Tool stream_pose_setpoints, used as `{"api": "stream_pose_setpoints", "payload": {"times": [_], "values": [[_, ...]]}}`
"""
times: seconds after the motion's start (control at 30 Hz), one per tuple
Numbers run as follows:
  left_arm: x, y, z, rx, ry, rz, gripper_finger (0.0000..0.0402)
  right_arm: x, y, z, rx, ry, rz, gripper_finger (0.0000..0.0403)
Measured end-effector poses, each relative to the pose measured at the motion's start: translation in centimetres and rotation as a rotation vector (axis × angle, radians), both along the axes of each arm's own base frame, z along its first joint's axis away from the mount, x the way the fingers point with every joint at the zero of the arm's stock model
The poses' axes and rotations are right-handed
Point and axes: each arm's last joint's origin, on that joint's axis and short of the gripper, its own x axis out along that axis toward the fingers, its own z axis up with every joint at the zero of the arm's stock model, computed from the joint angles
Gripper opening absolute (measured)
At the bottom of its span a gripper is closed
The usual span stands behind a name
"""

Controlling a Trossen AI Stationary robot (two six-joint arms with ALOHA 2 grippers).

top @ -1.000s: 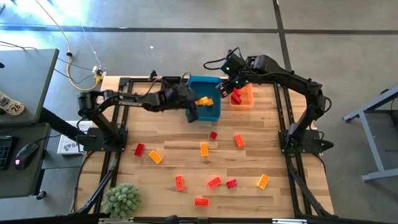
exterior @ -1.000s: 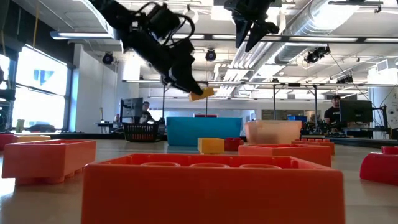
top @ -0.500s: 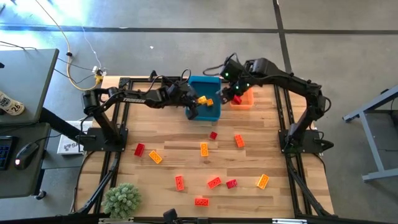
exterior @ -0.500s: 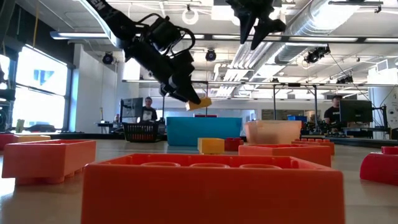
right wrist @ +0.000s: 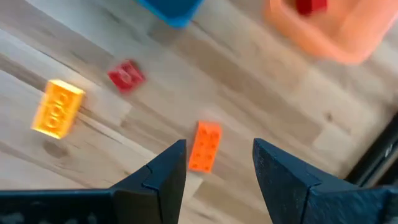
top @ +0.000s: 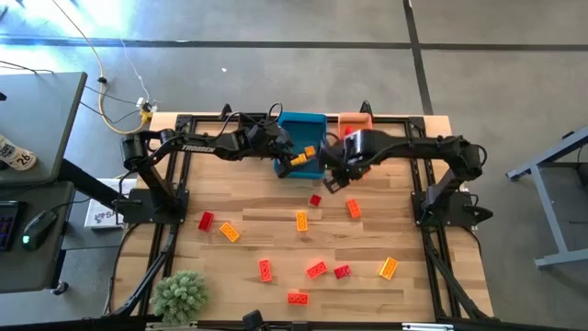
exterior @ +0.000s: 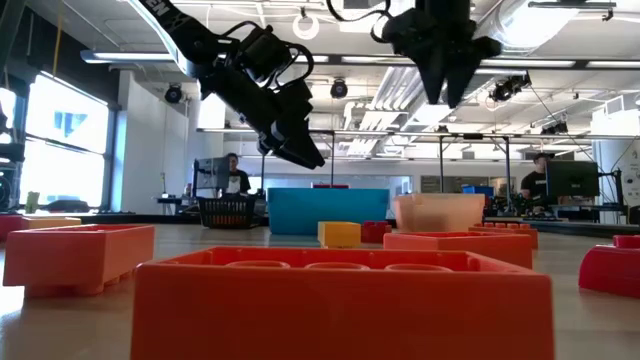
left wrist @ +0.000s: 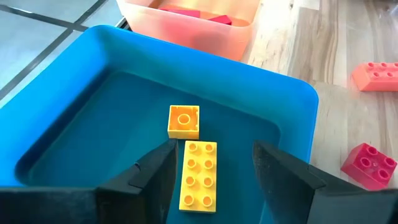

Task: Sort & place blocks by color
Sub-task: Put the orange game piece into the black bin

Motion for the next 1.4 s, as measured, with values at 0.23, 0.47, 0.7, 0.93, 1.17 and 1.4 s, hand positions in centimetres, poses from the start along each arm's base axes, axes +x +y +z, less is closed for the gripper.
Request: {"api": "stream_pose_setpoints", "payload": {"times": [0.23, 0.47, 0.7, 0.93, 1.17, 1.4], "values": [[-0.2, -0.1, 0.4, 0.0, -0.003, -0.001, 0.0193, -0.6, 3.9, -3.7, 0.053, 0.08, -0.08, 0.0172], [-0.6, -0.4, 2.0, 0.019, -0.048, -0.01, 0.0193, -1.1, 6.5, -6.2, 0.062, 0.078, -0.143, 0.0172], [-0.8, -0.5, 2.8, 0.031, -0.069, -0.01, 0.0191, -1.4, 8.4, -6.9, -0.01, 0.036, -0.159, 0.0172], [-0.8, -0.7, 2.9, 0.034, -0.07, -0.014, 0.0191, -2.2, 8.7, -8.4, -0.037, 0.075, -0.165, 0.0172], [-0.7, -0.9, 2.9, 0.034, -0.071, -0.019, 0.0191, -3.1, 8.2, -10.8, -0.012, 0.129, -0.148, 0.0172], [-0.6, -0.9, 2.9, 0.034, -0.071, -0.021, 0.0191, -2.7, 6.6, -13.0, 0.049, 0.074, -0.056, 0.0173]]}}
